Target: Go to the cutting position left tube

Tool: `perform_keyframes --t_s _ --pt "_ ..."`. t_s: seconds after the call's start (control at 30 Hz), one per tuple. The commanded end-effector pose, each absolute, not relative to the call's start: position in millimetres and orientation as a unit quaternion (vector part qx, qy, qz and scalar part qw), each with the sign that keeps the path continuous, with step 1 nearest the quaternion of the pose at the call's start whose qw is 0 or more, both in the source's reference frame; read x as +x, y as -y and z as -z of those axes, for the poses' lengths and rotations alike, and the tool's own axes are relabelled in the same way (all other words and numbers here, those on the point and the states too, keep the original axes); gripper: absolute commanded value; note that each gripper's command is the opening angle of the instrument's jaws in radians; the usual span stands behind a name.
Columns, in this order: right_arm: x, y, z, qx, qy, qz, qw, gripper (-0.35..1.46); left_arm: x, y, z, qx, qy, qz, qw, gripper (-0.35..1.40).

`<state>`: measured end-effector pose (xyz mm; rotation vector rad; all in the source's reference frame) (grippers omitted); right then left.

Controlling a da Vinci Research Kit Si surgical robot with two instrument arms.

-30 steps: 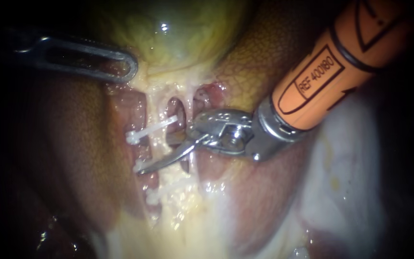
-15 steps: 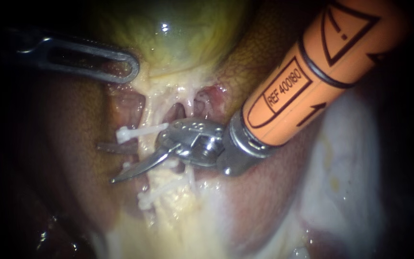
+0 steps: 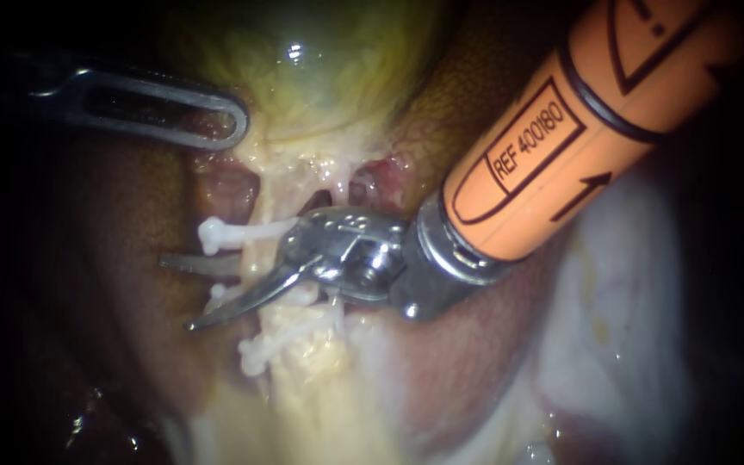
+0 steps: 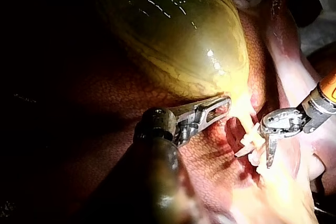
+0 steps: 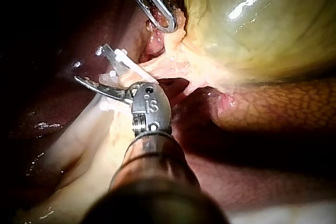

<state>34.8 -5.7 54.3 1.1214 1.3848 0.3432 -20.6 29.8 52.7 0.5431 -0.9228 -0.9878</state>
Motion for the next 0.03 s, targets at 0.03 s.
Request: perform_keyframes --t_s 0.03 --pt "34.8 5.8 -54.4 0.488 -0.597 -0.16 0.617 1.12 -20.6 -29.8 -52.6 0.248 0.422 0.451 0.746 -0.35"
